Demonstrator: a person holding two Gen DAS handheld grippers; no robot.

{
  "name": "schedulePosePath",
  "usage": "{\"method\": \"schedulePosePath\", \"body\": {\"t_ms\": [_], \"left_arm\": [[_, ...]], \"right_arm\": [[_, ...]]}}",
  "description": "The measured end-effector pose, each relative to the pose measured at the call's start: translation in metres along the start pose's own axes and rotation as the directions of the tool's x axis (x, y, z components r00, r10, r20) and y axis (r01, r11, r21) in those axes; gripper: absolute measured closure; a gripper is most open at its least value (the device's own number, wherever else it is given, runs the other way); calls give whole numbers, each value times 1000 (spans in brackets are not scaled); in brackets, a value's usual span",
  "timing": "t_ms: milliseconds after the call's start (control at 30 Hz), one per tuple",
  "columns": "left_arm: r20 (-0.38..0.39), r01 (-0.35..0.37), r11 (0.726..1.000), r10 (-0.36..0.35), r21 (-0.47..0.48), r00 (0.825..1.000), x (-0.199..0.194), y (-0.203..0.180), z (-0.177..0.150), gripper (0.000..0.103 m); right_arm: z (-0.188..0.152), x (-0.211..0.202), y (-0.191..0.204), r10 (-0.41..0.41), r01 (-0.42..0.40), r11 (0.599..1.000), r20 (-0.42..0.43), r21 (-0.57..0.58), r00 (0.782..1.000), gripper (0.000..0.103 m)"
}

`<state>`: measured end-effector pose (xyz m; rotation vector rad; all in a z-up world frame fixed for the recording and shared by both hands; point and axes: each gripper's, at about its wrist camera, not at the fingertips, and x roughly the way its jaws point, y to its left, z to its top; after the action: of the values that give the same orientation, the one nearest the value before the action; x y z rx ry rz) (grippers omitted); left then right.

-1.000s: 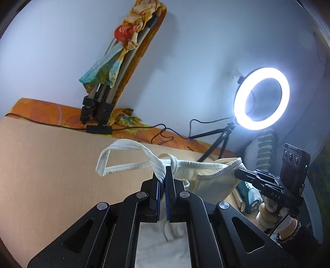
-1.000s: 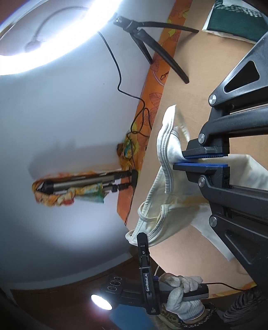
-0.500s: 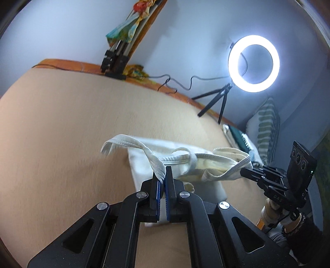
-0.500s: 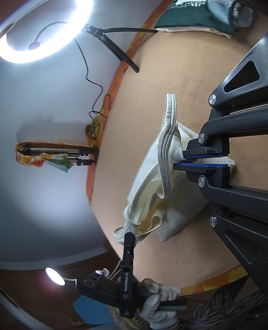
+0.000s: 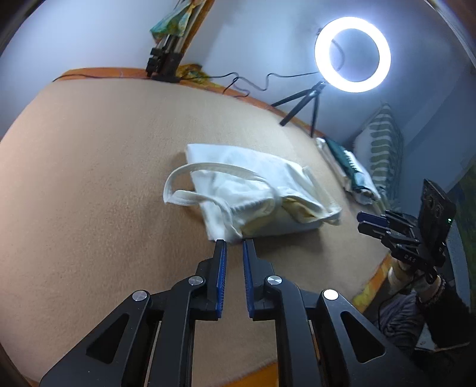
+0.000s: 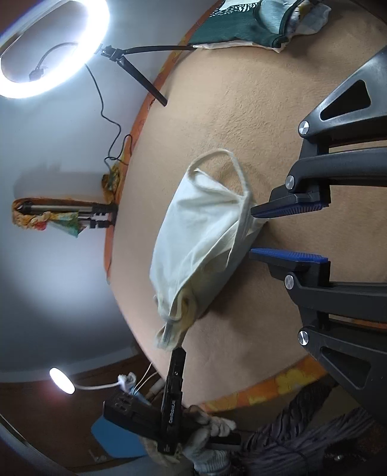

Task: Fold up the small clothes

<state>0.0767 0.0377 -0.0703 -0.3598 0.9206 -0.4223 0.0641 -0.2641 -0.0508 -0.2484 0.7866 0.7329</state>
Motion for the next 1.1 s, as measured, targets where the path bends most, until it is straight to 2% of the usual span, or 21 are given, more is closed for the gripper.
{"method": "schedulePosePath", "body": {"t_ms": [100,233,300,433,567,700,833,1000,1100], "left_arm": [[62,12,999,-15,46,998,-18,-14,8,93],[118,-25,997,17,70,993,-9,-22,43,93],[108,-9,997,1,76,994,3,-22,58,93],[21,-56,994,55,98,998,45,-22,77,93],[-104,-67,990,81,125,991,73,-19,64,93],[-158,-63,982,92,178,983,71,-24,28,93],[-202,-85,970,133,229,970,70,-26,-3,93],[-194,-77,978,115,194,974,59,-23,-11,93],[-151,-37,986,62,165,987,42,-27,-10,93]], "right_arm": [[10,-13,-3,24,-26,999,65,31,998,82],[33,8,-12,12,-20,996,83,90,997,82],[43,27,-15,20,-28,992,63,121,998,82],[52,54,-18,50,-52,986,18,161,999,81],[49,71,-18,60,-52,986,-44,159,997,80],[32,75,-8,81,-68,991,-107,118,991,80],[10,77,3,50,-41,998,-167,56,985,80],[-9,70,13,41,-40,999,-205,12,978,81],[-10,54,16,59,-57,998,-162,17,985,81]]}}
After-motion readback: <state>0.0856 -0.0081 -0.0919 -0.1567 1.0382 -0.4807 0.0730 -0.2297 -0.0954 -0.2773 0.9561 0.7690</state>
